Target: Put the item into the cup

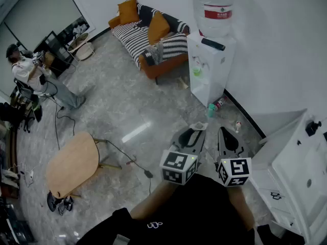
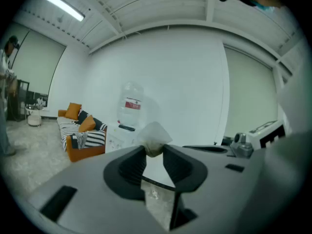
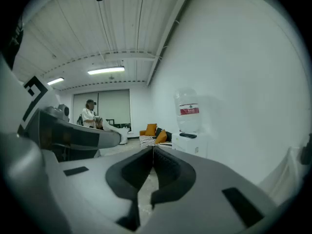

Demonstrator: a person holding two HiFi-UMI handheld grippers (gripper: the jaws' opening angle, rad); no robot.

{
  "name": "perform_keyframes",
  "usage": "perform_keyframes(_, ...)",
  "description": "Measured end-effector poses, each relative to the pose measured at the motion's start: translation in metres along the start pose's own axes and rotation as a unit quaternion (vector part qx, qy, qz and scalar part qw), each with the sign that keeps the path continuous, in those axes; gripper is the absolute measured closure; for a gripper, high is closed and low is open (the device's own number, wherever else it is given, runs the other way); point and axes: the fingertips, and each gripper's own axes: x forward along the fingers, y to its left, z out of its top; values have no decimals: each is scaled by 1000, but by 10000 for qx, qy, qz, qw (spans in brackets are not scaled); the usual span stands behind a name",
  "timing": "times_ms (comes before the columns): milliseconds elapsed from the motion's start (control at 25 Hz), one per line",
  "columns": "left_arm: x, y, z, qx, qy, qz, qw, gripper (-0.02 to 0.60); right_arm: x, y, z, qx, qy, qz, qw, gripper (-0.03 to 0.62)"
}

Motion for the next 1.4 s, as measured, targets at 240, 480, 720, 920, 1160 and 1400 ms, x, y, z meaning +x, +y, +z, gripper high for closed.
perform_keyframes(240, -3, -4, -1, 78, -3, -38, 10000, 471, -1, 12, 3, -450, 19, 40, 9990, 583)
perform_keyframes(480, -6, -3, -3, 40, 3, -38, 10000, 471, 1, 23, 3, -693, 76, 168, 9974, 582)
perform_keyframes(720, -9, 7, -5, -36, 32, 29, 10000, 471, 5, 29, 8, -552, -108, 283, 9980, 578)
perform_keyframes(920, -7, 16, -6, -75, 31, 66, 9999, 471, 16, 38, 7, -337, -111, 588, 9976, 410)
perform_keyframes(1160, -3, 26, -2, -135, -16, 124, 9998, 471, 28, 37, 4, -309, 1, 605, 9977, 408)
perform_keyframes(1400, 4, 30, -1, -151, -10, 131, 9998, 471, 37, 32, 0, -250, 102, 588, 9979, 408)
